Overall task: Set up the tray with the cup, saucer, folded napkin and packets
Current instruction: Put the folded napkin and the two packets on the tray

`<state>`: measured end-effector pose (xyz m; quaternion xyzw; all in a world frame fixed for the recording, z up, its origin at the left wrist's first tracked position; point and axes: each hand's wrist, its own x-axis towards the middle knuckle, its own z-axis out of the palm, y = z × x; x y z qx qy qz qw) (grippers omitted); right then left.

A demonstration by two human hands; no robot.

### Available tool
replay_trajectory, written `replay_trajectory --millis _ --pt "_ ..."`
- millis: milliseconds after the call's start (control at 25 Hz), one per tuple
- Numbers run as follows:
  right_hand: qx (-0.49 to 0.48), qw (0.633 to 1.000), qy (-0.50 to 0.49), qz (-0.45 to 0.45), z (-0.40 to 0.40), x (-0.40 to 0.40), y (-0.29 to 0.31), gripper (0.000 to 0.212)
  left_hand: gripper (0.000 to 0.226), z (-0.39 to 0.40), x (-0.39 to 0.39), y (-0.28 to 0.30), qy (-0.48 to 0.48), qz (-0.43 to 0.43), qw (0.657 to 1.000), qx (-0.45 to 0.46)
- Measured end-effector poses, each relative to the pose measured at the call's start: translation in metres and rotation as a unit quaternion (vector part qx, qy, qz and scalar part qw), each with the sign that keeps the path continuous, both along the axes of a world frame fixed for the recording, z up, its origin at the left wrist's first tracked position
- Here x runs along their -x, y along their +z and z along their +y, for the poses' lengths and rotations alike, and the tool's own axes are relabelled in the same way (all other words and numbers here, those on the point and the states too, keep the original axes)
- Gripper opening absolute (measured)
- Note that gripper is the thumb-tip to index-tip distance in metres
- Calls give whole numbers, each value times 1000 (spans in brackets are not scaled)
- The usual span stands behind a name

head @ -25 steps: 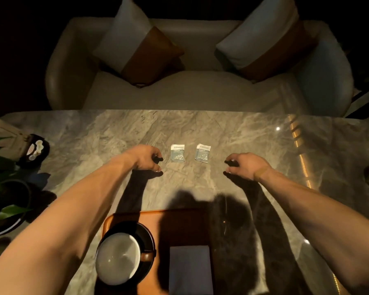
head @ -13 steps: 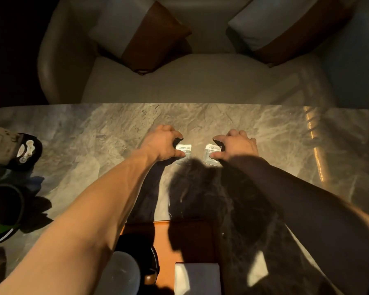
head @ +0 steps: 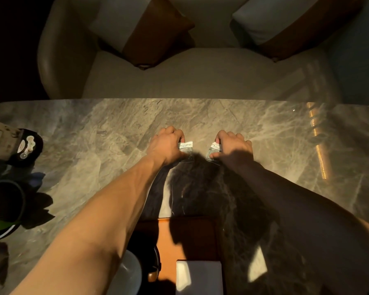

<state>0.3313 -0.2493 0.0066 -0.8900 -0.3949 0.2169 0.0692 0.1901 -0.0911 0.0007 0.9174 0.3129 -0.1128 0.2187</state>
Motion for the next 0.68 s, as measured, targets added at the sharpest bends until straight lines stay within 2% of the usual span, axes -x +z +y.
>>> replay_trajectory --millis 120,240,360,680 --pt "-3 999 -21 37 -7 4 1 45 31 -7 2 0 28 -21 999 11" --pt "-19 996 -44 70 -15 7 2 32 22 -15 7 0 87 -33 995 37" --pt "-43 993 -72 80 -23 13 5 29 20 -21 16 2 140 -40 986 78" --pt "-62 988 -109 91 -67 32 17 21 9 -46 64 12 195 -90 969 124"
